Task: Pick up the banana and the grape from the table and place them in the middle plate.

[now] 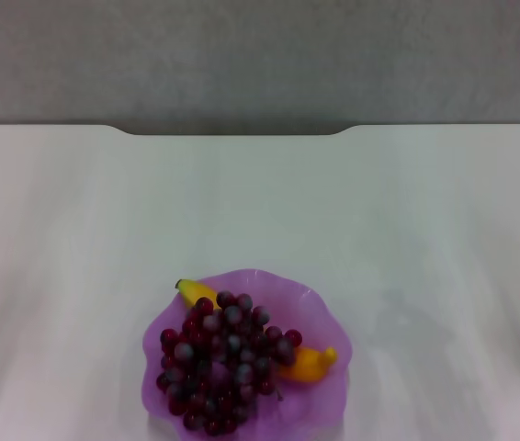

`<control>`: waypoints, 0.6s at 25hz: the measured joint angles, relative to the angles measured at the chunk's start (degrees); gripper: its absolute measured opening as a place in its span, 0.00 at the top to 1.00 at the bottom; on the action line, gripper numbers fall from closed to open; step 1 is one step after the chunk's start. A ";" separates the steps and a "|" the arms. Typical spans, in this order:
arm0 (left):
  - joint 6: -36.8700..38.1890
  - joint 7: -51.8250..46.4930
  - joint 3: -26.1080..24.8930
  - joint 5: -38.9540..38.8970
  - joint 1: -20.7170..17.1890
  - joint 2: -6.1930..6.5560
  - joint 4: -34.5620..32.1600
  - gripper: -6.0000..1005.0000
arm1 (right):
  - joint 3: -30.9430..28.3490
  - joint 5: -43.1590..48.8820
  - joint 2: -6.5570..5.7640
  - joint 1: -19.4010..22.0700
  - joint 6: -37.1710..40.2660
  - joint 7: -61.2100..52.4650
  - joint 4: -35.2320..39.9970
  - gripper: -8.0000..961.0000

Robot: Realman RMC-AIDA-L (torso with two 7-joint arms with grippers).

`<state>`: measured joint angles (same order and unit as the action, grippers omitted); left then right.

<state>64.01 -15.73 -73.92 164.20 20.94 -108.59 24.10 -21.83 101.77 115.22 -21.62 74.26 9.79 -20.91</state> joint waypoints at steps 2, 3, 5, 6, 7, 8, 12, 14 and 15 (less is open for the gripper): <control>0.49 -1.12 3.91 0.06 -0.03 1.24 -1.37 0.96 | -0.22 -0.48 0.00 0.01 0.00 0.00 0.77 0.99; 0.72 -2.90 6.43 0.10 0.05 2.12 -2.32 0.96 | -0.27 -1.12 0.00 0.02 0.00 0.01 1.18 0.99; 1.53 -7.58 9.83 0.15 0.78 3.51 -4.42 0.96 | -0.26 -3.25 0.00 0.00 0.00 0.13 1.85 0.99; 2.24 -9.54 10.69 0.16 1.14 3.88 -5.53 0.96 | -0.18 -4.40 0.00 0.00 0.00 0.17 2.16 0.99; 3.33 -11.37 11.57 0.18 1.55 4.26 -6.96 0.96 | -0.12 -5.29 0.00 0.00 0.00 0.19 2.34 0.99; 4.40 -12.15 11.94 0.21 1.79 4.30 -8.15 0.96 | -0.04 -6.26 0.00 0.00 0.00 0.20 2.57 0.99; 6.80 -12.18 11.64 0.20 1.86 3.88 -11.02 0.96 | -0.23 -7.94 0.00 0.00 0.00 0.21 3.72 0.99; 6.80 -12.63 10.53 0.17 1.78 3.52 -12.34 0.96 | -0.26 -9.23 0.00 -0.18 -0.01 0.25 4.27 0.99; 6.70 -12.87 9.22 0.18 1.67 3.13 -12.88 0.96 | -0.27 -10.17 0.00 -0.28 -0.09 0.27 4.58 0.99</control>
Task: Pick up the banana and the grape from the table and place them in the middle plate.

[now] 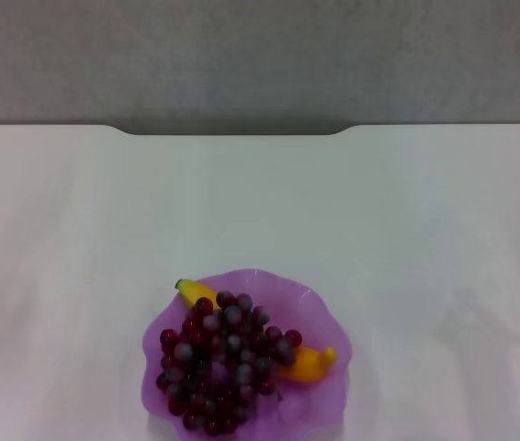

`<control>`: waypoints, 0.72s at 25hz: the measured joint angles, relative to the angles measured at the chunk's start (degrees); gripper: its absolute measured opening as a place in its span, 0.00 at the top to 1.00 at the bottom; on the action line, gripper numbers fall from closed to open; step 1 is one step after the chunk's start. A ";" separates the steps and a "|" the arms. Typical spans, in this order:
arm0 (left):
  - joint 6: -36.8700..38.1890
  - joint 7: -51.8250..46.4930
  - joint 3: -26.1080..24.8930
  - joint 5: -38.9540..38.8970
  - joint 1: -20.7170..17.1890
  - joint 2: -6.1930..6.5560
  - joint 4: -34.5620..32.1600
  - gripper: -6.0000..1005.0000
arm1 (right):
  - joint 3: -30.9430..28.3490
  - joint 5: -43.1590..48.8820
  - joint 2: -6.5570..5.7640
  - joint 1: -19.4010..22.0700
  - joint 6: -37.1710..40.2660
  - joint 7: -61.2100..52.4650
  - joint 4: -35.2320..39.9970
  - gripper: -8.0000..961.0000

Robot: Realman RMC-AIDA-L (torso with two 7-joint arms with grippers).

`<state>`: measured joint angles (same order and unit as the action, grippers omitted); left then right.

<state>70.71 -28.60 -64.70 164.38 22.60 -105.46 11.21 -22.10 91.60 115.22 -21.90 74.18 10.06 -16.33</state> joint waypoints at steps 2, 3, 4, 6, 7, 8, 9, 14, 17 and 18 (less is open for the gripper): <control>-0.26 0.60 -5.80 -0.06 -0.42 -1.77 -1.36 0.96 | -0.03 -2.25 0.00 -0.39 -0.57 0.02 0.88 0.99; -0.34 1.32 -8.06 -0.07 -0.58 -2.46 -1.78 0.96 | -0.03 -3.55 0.00 -0.72 -1.15 0.02 1.36 0.99; -0.40 2.67 -11.03 -0.08 -0.78 -3.30 -2.46 0.96 | -0.03 -4.56 0.00 -1.03 -1.63 0.00 1.74 0.99; -0.44 4.61 -13.74 -0.09 -1.11 -4.12 -3.27 0.96 | -0.04 -6.43 0.00 -1.56 -2.54 -0.14 2.36 0.99; -0.54 4.95 -13.82 -0.06 -1.21 -4.20 -3.45 0.96 | -0.06 -7.26 0.00 -1.65 -2.82 -0.19 2.53 0.99; -0.68 5.04 -13.84 -0.04 -1.27 -4.24 -3.55 0.96 | -0.06 -7.88 0.01 -1.66 -2.86 -0.22 2.66 0.99; -0.90 4.96 -13.85 -0.02 -1.29 -4.24 -3.60 0.96 | -0.06 -8.30 0.00 -1.66 -2.87 -0.24 2.80 0.99; -1.70 4.81 -14.67 0.01 -1.13 -4.50 -3.67 0.96 | -0.06 -9.76 0.00 -1.65 -2.99 -0.36 3.69 0.99; -1.94 5.10 -14.96 0.03 -0.97 -4.83 -3.69 0.96 | -0.10 -9.82 -0.13 -2.08 -3.00 -0.42 4.94 0.99; -2.00 5.16 -15.11 0.05 -0.94 -4.90 -3.69 0.96 | -0.10 -9.82 -0.13 -2.08 -3.00 -0.42 4.94 0.99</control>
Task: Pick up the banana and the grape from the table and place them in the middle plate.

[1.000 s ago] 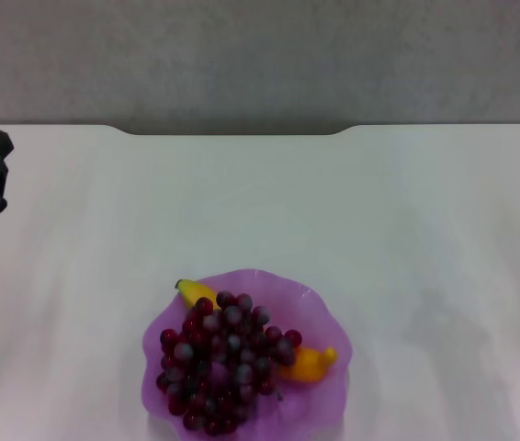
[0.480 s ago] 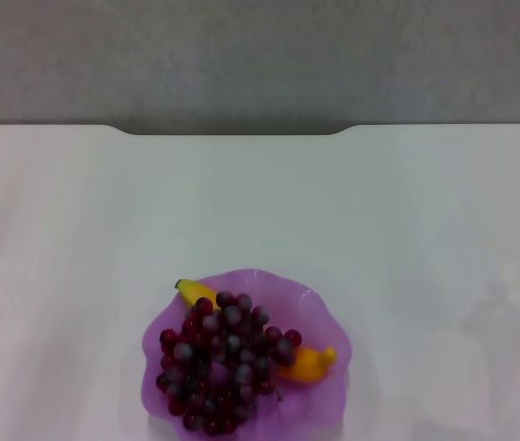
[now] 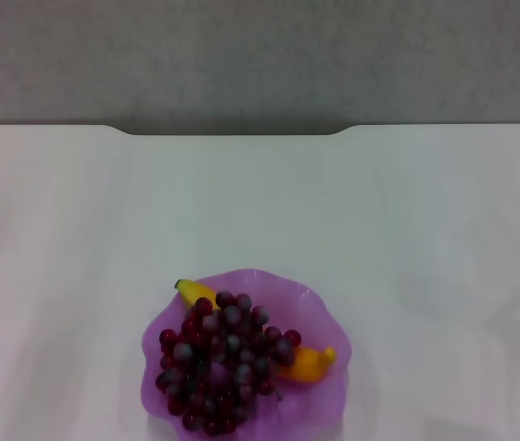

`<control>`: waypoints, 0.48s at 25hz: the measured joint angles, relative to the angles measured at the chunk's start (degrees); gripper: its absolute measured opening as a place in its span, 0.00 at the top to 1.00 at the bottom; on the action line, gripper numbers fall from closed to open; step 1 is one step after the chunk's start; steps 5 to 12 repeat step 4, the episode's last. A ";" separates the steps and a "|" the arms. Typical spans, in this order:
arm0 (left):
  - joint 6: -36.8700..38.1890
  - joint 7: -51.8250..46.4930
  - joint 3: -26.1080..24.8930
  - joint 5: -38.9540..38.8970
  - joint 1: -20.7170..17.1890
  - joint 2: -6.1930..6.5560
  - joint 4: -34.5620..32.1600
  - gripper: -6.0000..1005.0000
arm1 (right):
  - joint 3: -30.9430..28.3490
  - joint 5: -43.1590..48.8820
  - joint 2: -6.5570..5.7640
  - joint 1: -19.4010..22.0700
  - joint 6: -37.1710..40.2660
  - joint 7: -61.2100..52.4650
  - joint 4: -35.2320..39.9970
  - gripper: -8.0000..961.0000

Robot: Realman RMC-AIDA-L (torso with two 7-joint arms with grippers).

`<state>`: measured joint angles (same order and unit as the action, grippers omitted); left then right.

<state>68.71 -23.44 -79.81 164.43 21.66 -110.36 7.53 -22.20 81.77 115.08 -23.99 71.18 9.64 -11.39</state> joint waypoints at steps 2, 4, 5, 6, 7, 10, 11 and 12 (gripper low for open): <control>-0.06 0.03 -0.55 0.01 0.00 -0.09 -0.01 0.96 | -0.05 -0.02 0.02 -0.70 -0.03 -0.01 0.94 0.99; -0.10 0.03 -1.35 0.01 -0.07 -0.19 -0.03 0.96 | -0.07 -0.03 0.02 -1.11 -0.06 -0.02 1.29 0.99; -0.10 0.03 -1.35 0.01 -0.07 -0.19 -0.03 0.96 | -0.07 -0.03 0.02 -1.11 -0.06 -0.02 1.29 0.99; -0.10 0.03 -1.35 0.01 -0.07 -0.19 -0.03 0.96 | -0.07 -0.03 0.02 -1.11 -0.06 -0.02 1.29 0.99; -0.10 0.03 -1.35 0.01 -0.07 -0.19 -0.03 0.96 | -0.07 -0.03 0.02 -1.11 -0.06 -0.02 1.29 0.99; -0.10 0.03 -1.35 0.01 -0.07 -0.19 -0.03 0.96 | -0.07 -0.03 0.02 -1.11 -0.06 -0.02 1.29 0.99; -0.10 0.03 -1.35 0.01 -0.07 -0.19 -0.03 0.96 | -0.07 -0.03 0.02 -1.11 -0.06 -0.02 1.29 0.99; -0.10 0.03 -1.35 0.01 -0.07 -0.19 -0.03 0.96 | -0.07 -0.03 0.02 -1.11 -0.06 -0.02 1.29 0.99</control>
